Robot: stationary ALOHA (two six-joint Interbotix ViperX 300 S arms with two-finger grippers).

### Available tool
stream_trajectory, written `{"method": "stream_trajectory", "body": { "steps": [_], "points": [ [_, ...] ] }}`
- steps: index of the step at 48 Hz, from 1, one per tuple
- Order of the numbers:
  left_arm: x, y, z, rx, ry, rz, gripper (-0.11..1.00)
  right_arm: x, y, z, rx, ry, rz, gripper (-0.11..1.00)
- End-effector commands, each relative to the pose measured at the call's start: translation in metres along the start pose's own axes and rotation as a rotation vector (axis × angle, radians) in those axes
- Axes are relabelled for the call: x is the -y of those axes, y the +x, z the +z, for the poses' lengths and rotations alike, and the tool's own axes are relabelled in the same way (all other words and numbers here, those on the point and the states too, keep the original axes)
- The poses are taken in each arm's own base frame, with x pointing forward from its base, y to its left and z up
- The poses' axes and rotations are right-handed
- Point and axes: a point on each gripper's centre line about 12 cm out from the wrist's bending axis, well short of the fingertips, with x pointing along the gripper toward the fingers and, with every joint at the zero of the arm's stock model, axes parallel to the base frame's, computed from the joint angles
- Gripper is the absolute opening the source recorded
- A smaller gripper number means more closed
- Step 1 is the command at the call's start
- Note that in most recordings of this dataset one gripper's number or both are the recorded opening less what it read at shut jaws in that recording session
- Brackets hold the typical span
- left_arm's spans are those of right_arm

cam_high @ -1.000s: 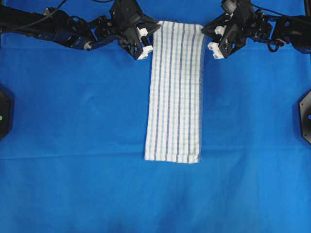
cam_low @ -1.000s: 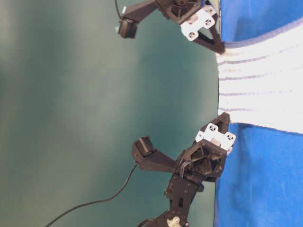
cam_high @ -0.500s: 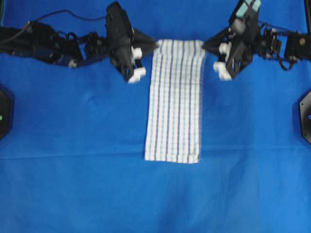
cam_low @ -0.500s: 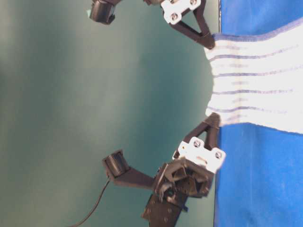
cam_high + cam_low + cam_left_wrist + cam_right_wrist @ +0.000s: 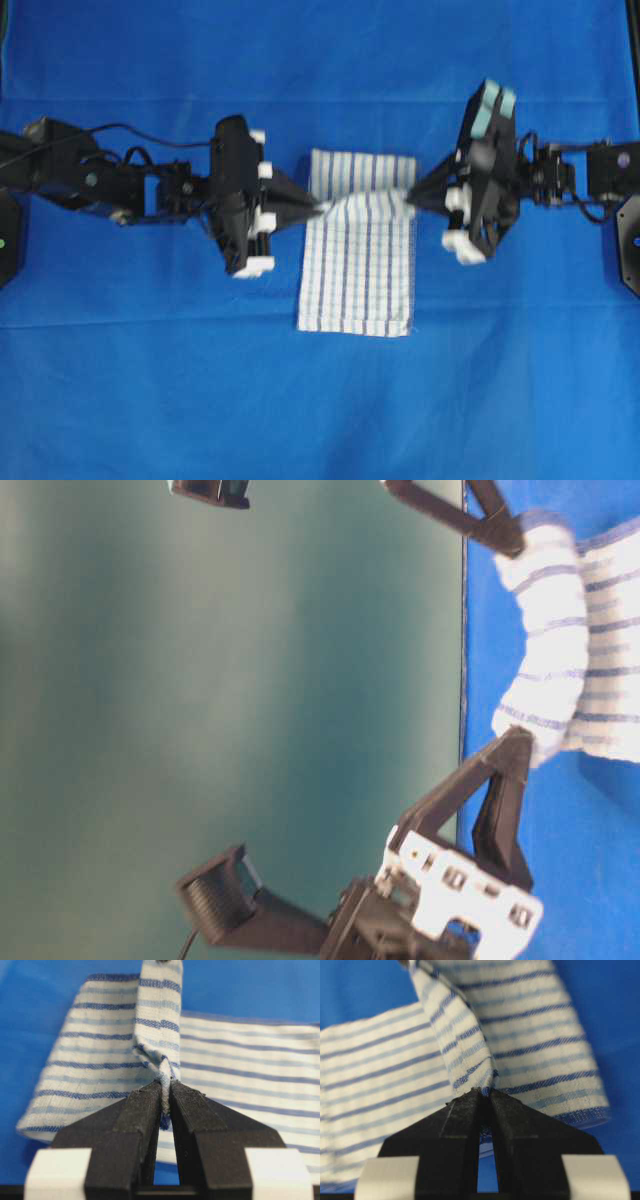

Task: Fold the blue towel.
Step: 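Fold the top end down toward the bottom end with both grippers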

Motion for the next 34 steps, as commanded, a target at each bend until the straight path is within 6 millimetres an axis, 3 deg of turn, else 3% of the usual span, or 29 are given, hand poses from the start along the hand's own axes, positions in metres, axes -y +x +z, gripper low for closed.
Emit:
{"method": "stream_trajectory", "body": {
  "steps": [1, 15, 34],
  "points": [
    [0.015, -0.012, 0.007, 0.026, -0.012, -0.036, 0.04, -0.019, -0.004, 0.000, 0.005, -0.012, 0.048, 0.08],
    [0.051, -0.014, -0.005, -0.004, 0.004, -0.125, 0.04, -0.052, -0.003, -0.017, -0.060, -0.028, 0.119, 0.08],
    [0.053, 0.001, -0.033, -0.055, 0.012, -0.126, 0.04, -0.054, 0.011, -0.031, -0.116, -0.040, 0.109, 0.08]
  ]
}}
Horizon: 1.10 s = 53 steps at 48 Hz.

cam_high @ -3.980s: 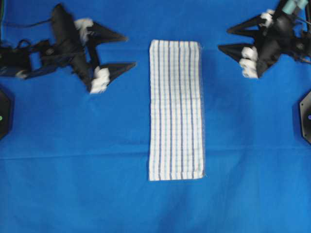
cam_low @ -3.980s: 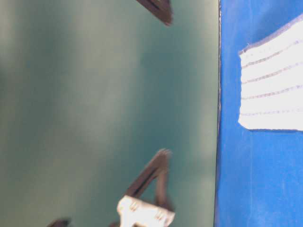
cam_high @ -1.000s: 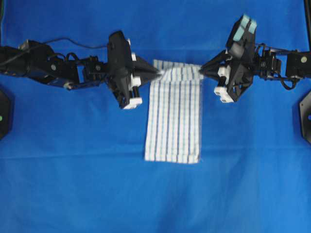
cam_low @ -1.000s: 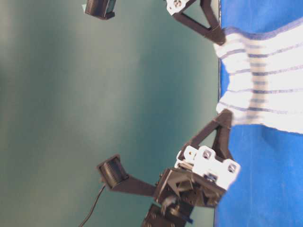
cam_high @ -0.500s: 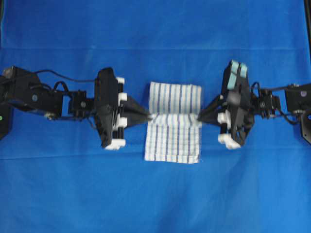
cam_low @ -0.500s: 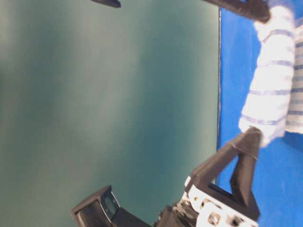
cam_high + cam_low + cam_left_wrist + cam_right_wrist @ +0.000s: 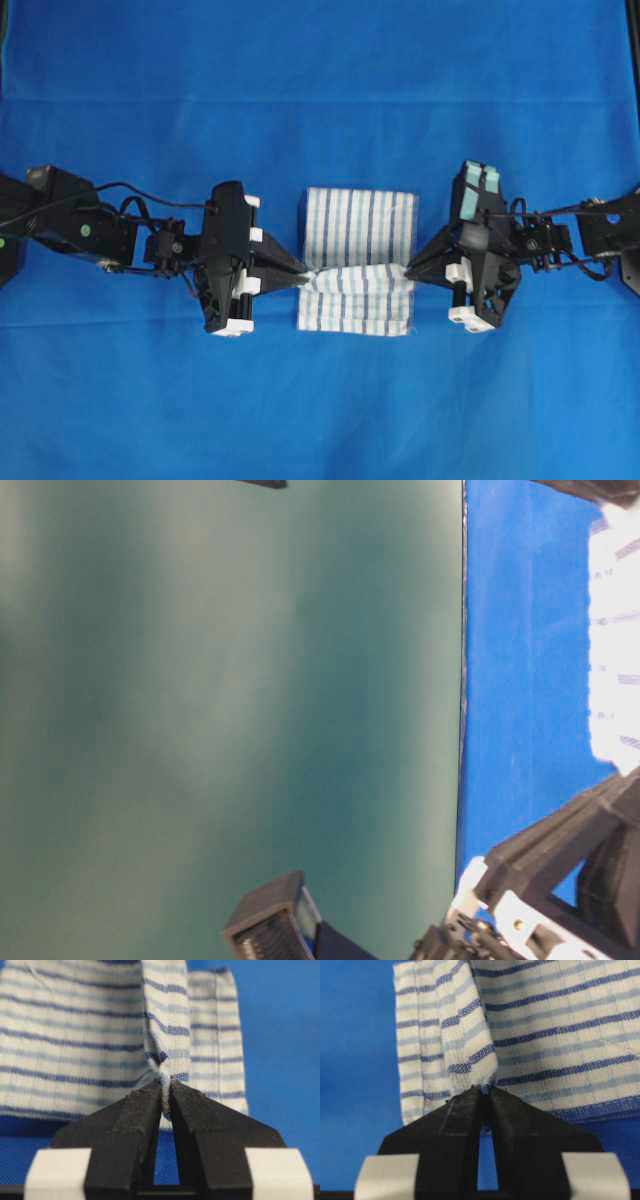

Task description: Fold the blue towel.

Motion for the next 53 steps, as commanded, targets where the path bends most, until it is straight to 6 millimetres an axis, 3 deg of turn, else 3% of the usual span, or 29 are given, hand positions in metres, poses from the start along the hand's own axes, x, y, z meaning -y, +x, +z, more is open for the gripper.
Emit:
{"method": "stream_trajectory", "body": {
  "steps": [1, 21, 23, 29, 34, 40, 44, 47, 53],
  "points": [
    [0.003, -0.001, 0.002, 0.013, 0.004, -0.007, 0.04, -0.005, 0.001, 0.005, 0.015, -0.004, 0.012, 0.08],
    [0.004, 0.000, 0.003, 0.005, 0.004, -0.008, 0.04, -0.014, 0.008, 0.007, 0.006, -0.021, 0.029, 0.10],
    [0.004, 0.000, 0.003, 0.002, 0.006, -0.009, 0.04, -0.016, 0.009, 0.007, 0.004, -0.023, 0.031, 0.15],
    [0.004, 0.000, 0.004, 0.002, 0.004, -0.008, 0.07, -0.021, 0.012, 0.012, 0.011, -0.028, 0.040, 0.48],
    [0.004, -0.005, 0.008, 0.002, 0.006, -0.008, 0.26, -0.026, 0.011, 0.019, 0.025, -0.037, 0.051, 0.61],
    [0.006, -0.017, 0.023, 0.008, 0.007, -0.010, 0.62, -0.029, 0.003, 0.027, 0.019, -0.043, 0.045, 0.57],
    [0.007, -0.031, 0.038, 0.005, 0.016, -0.011, 0.80, -0.032, -0.008, 0.034, 0.018, -0.050, 0.041, 0.57],
    [0.008, -0.042, 0.048, 0.006, 0.025, -0.013, 0.84, -0.033, -0.019, 0.039, 0.018, -0.059, 0.038, 0.57],
    [0.011, -0.071, 0.069, 0.023, 0.034, -0.019, 0.83, -0.035, -0.049, 0.049, 0.044, -0.092, 0.037, 0.57]
  ]
}}
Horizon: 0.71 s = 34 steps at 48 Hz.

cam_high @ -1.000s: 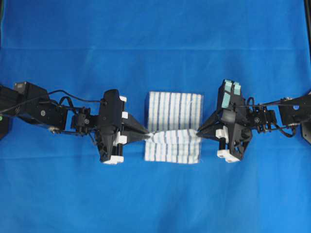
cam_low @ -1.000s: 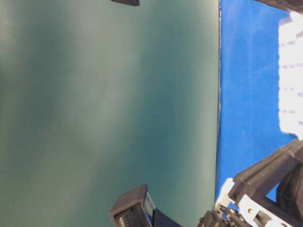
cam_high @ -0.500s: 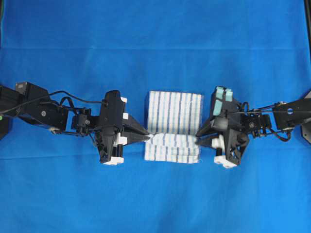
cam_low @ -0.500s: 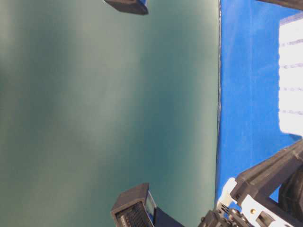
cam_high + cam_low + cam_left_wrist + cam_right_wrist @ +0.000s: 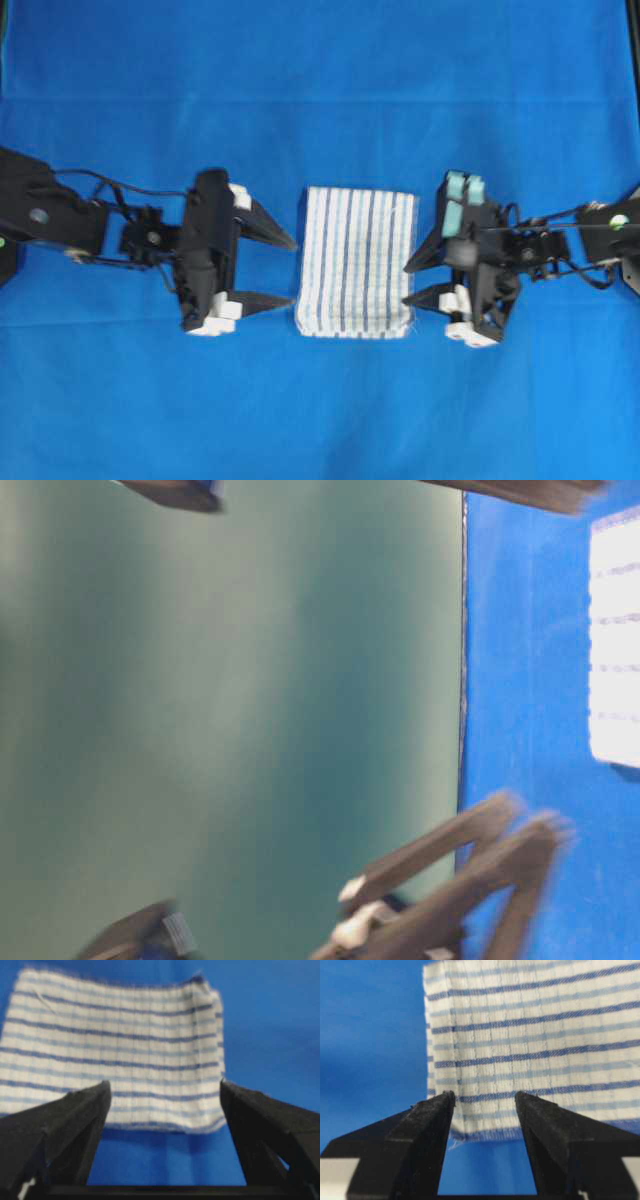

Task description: Fold the blue towel.

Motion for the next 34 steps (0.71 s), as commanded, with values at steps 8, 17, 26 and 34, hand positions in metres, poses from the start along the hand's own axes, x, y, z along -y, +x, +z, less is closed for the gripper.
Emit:
{"method": "stream_trajectory", "body": {
  "steps": [8, 17, 26, 34],
  "points": [
    [0.004, -0.068, 0.034, 0.097, 0.038, -0.014, 0.81, -0.007, -0.072, 0.025, 0.146, -0.057, 0.029, 0.57],
    [0.003, -0.137, 0.044, 0.262, 0.081, -0.019, 0.80, -0.003, -0.128, 0.026, 0.286, -0.125, 0.033, 0.57],
    [0.000, -0.184, 0.039, 0.372, 0.130, -0.005, 0.80, 0.010, -0.167, 0.017, 0.392, -0.199, -0.017, 0.57],
    [-0.005, -0.204, 0.024, 0.391, 0.148, 0.017, 0.80, 0.023, -0.182, -0.006, 0.446, -0.216, -0.040, 0.57]
  ]
}}
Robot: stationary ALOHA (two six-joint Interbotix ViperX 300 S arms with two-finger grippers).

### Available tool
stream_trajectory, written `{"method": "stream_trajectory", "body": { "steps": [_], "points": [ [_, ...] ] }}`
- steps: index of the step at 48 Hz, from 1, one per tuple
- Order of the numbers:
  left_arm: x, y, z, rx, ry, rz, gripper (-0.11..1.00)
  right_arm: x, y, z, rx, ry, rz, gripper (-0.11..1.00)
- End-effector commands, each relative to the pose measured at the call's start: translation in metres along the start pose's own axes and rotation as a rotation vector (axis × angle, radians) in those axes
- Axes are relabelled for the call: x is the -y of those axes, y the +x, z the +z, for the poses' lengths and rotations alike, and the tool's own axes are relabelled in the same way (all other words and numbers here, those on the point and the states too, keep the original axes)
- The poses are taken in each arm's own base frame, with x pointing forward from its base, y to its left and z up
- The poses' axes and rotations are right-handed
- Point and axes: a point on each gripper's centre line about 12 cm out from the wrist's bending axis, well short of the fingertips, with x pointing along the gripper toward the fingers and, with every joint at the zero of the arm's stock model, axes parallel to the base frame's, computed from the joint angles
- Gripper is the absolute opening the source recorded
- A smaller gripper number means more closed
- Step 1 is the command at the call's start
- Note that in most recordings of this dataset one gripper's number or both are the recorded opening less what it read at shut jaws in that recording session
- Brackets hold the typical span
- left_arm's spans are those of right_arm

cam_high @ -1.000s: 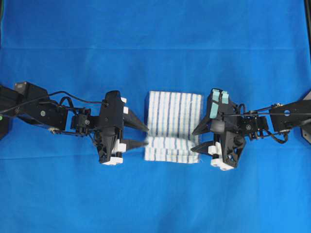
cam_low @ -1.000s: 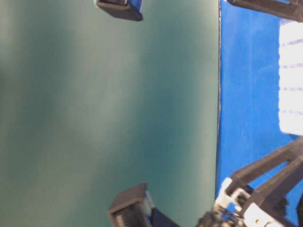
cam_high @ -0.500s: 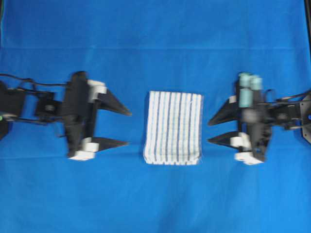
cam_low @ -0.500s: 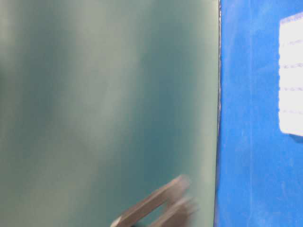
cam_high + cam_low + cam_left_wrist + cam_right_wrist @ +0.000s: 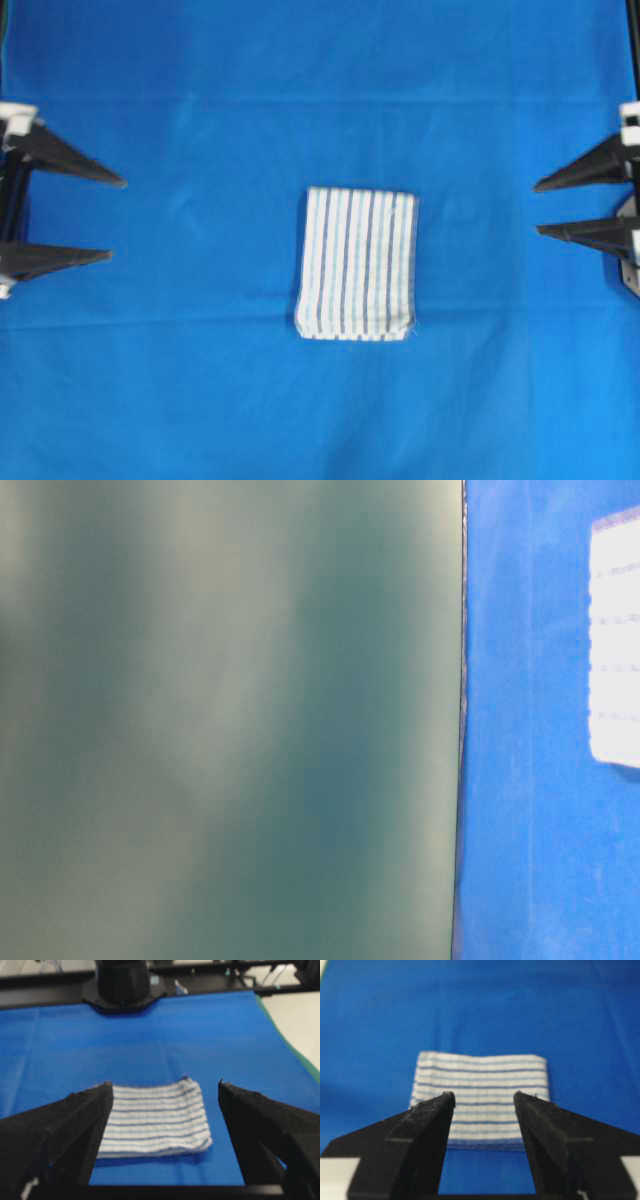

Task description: Fold the blue towel.

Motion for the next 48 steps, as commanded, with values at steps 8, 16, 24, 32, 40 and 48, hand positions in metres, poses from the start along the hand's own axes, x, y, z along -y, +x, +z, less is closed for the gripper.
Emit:
{"method": "stream_trajectory", "body": {
  "steps": [8, 16, 24, 32, 40, 48],
  "points": [
    [-0.006, -0.023, -0.020, 0.014, 0.017, 0.045, 0.80, 0.008, -0.021, -0.025, 0.060, 0.003, -0.010, 0.57],
    [-0.011, -0.037, -0.047, 0.008, 0.020, 0.087, 0.80, 0.013, -0.021, -0.047, 0.049, 0.008, -0.032, 0.57],
    [-0.012, -0.044, -0.070, 0.001, 0.015, 0.105, 0.80, 0.015, -0.011, -0.066, 0.024, 0.014, -0.035, 0.57],
    [-0.011, -0.045, -0.077, 0.008, 0.006, 0.106, 0.80, 0.016, -0.007, -0.068, 0.026, 0.026, -0.037, 0.57],
    [-0.011, -0.045, -0.077, 0.006, 0.006, 0.106, 0.80, 0.016, -0.008, -0.068, 0.026, 0.031, -0.039, 0.57],
    [-0.011, -0.045, -0.076, 0.008, 0.006, 0.106, 0.80, 0.016, -0.007, -0.069, 0.022, 0.038, -0.039, 0.57]
  ]
}}
